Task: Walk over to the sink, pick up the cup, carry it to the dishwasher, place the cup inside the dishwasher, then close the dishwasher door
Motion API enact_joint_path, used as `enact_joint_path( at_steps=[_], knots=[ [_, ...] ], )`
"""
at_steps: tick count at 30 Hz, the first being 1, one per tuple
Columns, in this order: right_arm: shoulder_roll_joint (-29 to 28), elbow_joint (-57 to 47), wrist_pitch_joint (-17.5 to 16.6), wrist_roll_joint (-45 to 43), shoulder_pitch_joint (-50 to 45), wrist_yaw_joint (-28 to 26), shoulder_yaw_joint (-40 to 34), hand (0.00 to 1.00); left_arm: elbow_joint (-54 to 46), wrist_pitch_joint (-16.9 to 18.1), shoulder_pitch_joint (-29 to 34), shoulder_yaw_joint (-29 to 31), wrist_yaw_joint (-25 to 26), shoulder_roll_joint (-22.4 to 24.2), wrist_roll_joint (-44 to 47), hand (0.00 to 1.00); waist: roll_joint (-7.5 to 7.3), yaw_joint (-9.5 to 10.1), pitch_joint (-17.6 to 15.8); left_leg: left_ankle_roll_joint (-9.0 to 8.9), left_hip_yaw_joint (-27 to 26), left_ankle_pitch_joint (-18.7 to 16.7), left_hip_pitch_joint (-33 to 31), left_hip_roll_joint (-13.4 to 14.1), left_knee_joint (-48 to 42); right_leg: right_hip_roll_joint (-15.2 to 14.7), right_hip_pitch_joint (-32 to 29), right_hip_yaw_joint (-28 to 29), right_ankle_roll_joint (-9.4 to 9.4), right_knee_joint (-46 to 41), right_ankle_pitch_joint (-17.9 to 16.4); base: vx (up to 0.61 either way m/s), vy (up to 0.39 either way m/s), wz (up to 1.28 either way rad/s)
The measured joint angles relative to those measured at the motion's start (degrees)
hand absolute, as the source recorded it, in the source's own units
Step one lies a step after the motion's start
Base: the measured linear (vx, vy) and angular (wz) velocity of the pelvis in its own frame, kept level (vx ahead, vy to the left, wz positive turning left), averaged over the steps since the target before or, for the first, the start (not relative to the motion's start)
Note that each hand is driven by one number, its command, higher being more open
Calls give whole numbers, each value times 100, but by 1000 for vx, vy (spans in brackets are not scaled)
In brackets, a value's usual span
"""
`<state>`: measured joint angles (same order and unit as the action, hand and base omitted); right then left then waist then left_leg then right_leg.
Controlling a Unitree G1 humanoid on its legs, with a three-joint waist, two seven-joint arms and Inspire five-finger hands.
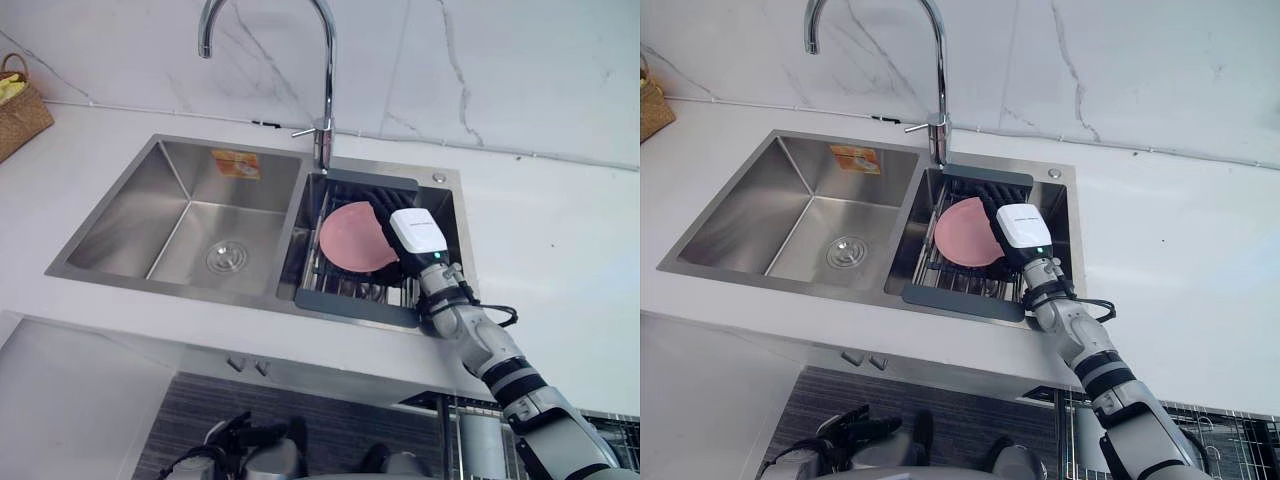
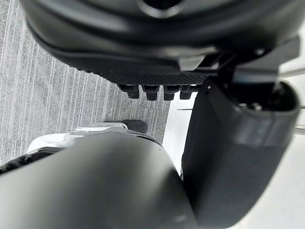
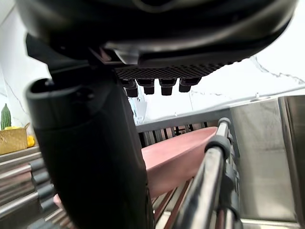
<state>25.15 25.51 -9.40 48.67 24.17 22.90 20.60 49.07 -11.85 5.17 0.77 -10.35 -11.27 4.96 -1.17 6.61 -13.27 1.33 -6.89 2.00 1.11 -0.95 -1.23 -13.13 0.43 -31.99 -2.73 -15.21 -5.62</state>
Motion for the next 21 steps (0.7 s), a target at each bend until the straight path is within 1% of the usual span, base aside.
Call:
enact_joint_path(
  at_steps=[4,8,12,21],
  knots=[
    [27,-10,-202,5,0,118,-34,0,-23,69,-3,8,-27,-4,-46,100,-12,-4,-59,-22,-20,13,-3,0,-34,-11,-21,3,-41,-55,-50,8,-7,0],
    [20,-7,-258,115,0,222,-62,0,-23,107,-3,8,-32,-4,-47,100,-11,-3,-77,-24,-15,12,-14,2,-62,-24,-36,0,-44,-110,-86,4,-8,0],
    [-73,228,-351,458,-11,700,-62,0,-77,183,8,14,-56,4,-48,100,9,-6,-150,-25,12,10,-66,-8,-109,-55,-77,-28,-50,-181,-121,6,-17,4],
    [-12,247,-377,556,-7,819,-56,0,-151,225,12,43,-117,12,-186,100,9,25,-181,-21,52,7,-97,-22,-152,-84,-72,-68,-54,-212,-124,2,-5,1]
  ],
)
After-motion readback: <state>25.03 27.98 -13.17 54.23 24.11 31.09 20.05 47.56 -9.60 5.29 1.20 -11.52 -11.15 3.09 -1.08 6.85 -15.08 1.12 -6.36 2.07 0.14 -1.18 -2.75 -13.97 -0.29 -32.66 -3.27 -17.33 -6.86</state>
